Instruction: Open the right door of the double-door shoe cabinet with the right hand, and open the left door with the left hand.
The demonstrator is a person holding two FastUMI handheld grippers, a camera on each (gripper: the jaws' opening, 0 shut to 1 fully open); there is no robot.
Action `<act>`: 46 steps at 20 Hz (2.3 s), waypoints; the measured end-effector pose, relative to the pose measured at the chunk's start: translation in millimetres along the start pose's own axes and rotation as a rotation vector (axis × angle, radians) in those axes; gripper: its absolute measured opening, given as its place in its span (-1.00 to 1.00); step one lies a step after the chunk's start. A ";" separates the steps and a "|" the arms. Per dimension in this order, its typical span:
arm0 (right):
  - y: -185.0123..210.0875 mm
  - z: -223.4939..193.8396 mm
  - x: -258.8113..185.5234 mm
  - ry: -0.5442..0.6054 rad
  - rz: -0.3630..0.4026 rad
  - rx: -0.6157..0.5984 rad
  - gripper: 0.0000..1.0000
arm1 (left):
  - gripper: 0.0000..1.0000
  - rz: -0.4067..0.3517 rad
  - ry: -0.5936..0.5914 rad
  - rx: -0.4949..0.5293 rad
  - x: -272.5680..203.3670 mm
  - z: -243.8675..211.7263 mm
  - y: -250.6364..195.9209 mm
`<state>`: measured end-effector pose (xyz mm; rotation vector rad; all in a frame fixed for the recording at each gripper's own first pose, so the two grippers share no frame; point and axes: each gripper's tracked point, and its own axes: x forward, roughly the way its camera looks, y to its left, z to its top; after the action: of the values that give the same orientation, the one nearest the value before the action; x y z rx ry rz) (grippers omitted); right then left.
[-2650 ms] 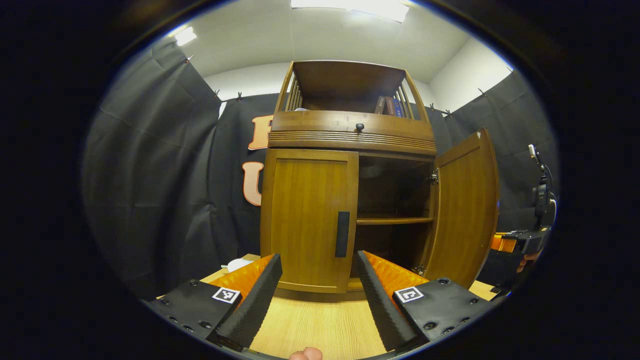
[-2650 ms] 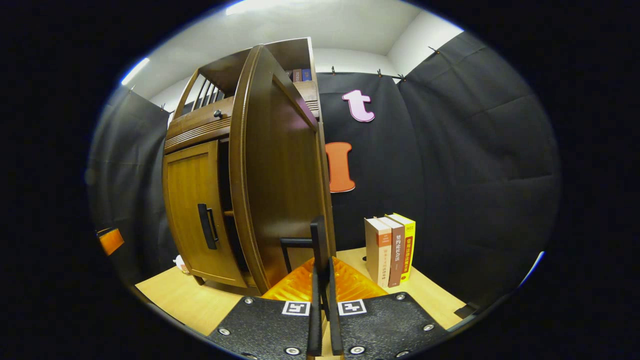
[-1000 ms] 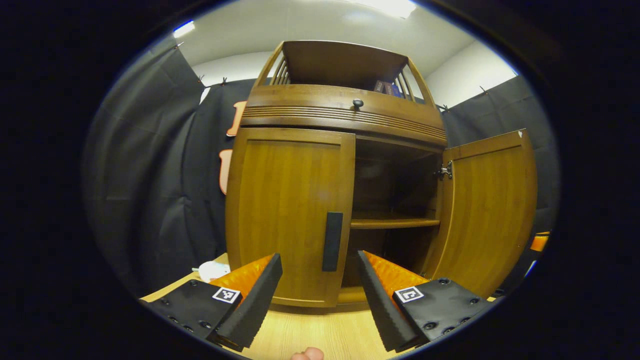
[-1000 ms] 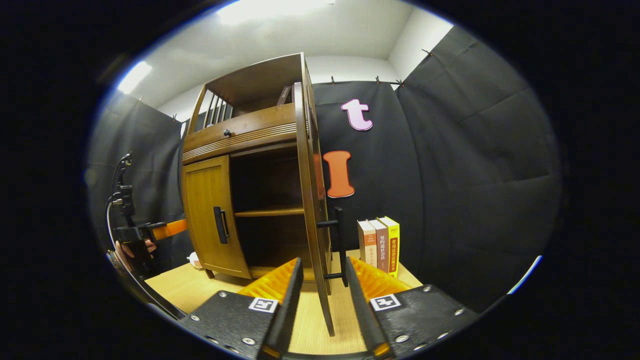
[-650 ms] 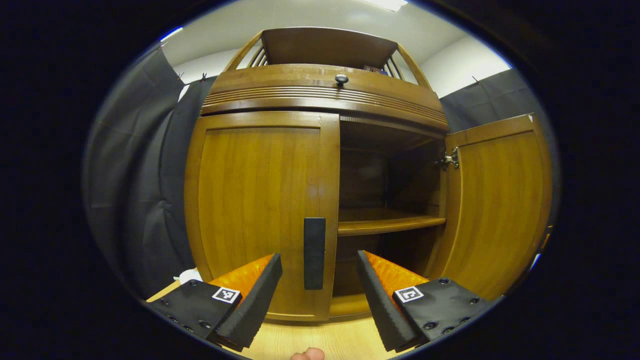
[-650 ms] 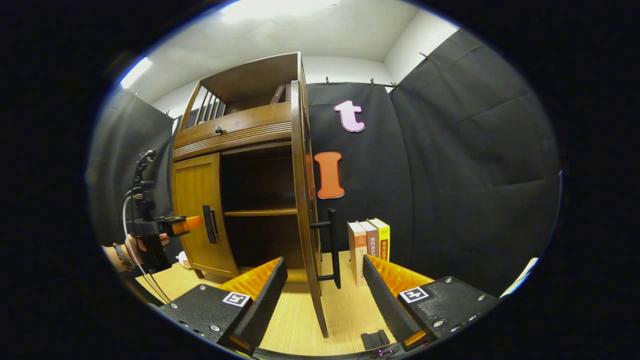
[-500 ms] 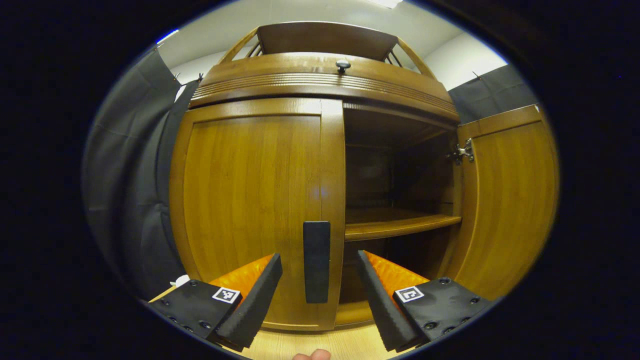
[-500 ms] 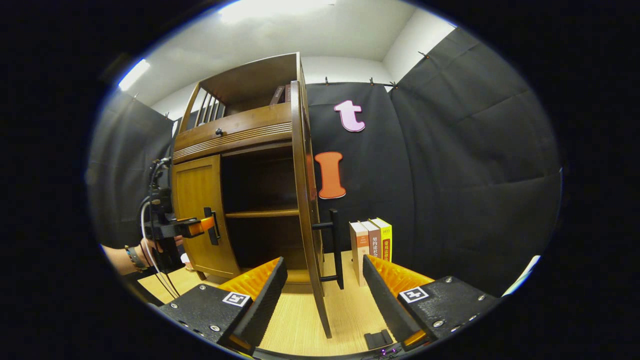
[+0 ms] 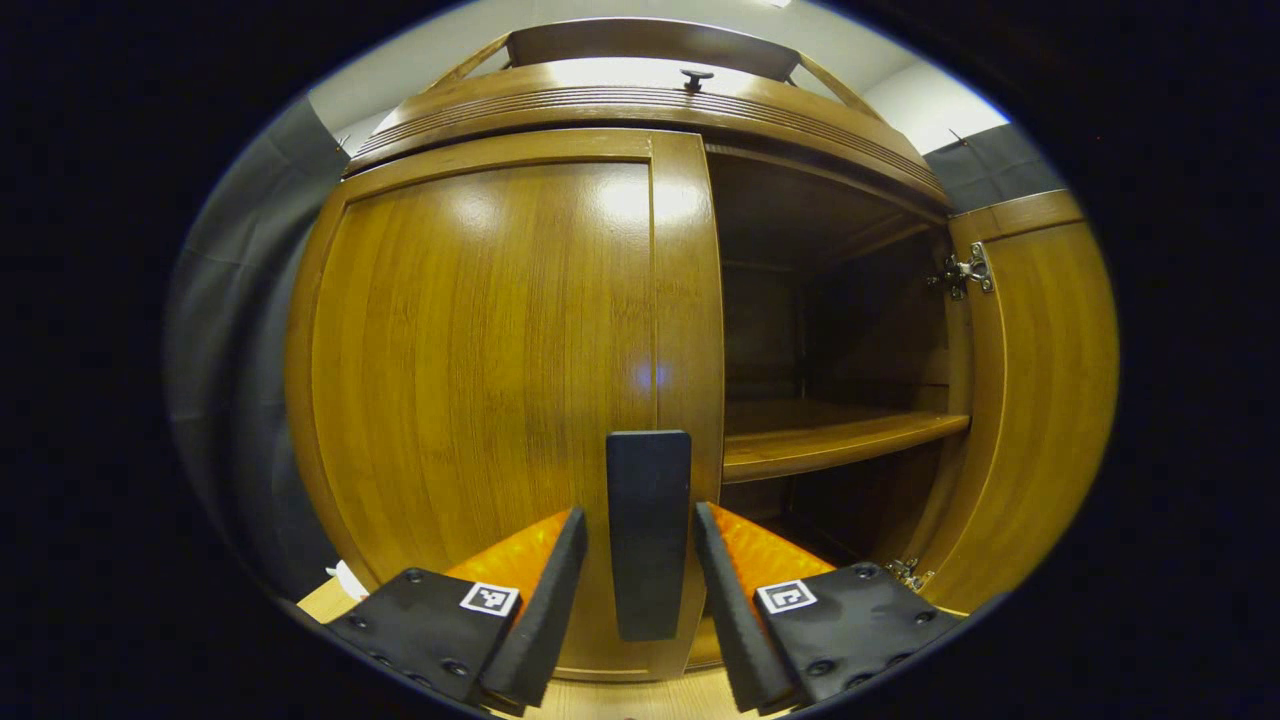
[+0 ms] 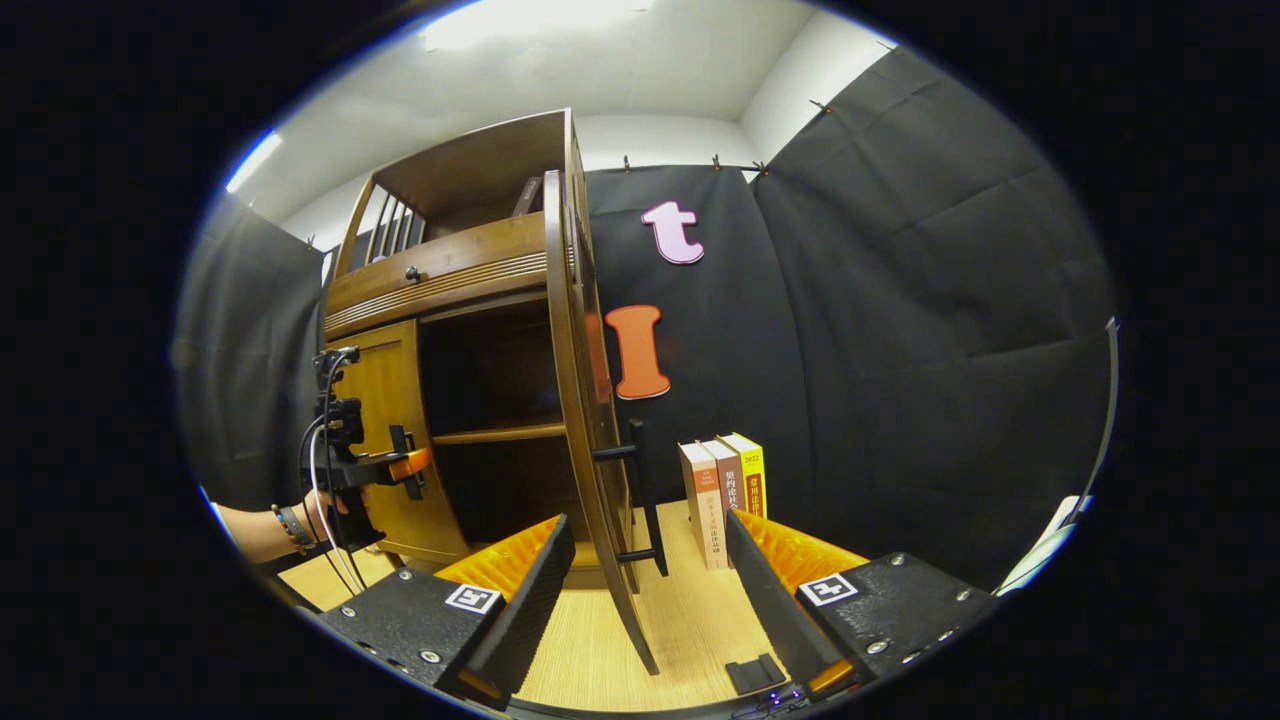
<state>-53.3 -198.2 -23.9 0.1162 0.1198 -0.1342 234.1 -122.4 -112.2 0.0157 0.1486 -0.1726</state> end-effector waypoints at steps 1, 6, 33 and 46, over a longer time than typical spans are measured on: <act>0.7 0.1 0.9 -0.001 0.001 0.001 0.86 | 0.26 -0.002 -0.005 -0.010 -0.8 0.2 -0.4; 11.1 -5.1 1.6 0.012 0.008 -0.007 1.00 | -0.33 0.007 0.037 0.008 -2.7 -3.3 -2.3; 106.0 -9.8 -14.4 0.022 0.067 -0.075 1.00 | -0.68 0.204 0.057 0.041 -257.8 23.7 202.6; 136.9 1.7 -23.7 0.008 0.037 -0.093 0.86 | -0.54 -0.029 0.048 -0.031 -263.5 7.1 280.8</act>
<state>-57.2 -60.6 -4.6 0.0257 0.1313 -0.0912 26.8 198.8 -65.3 -0.0130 0.1996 -0.1988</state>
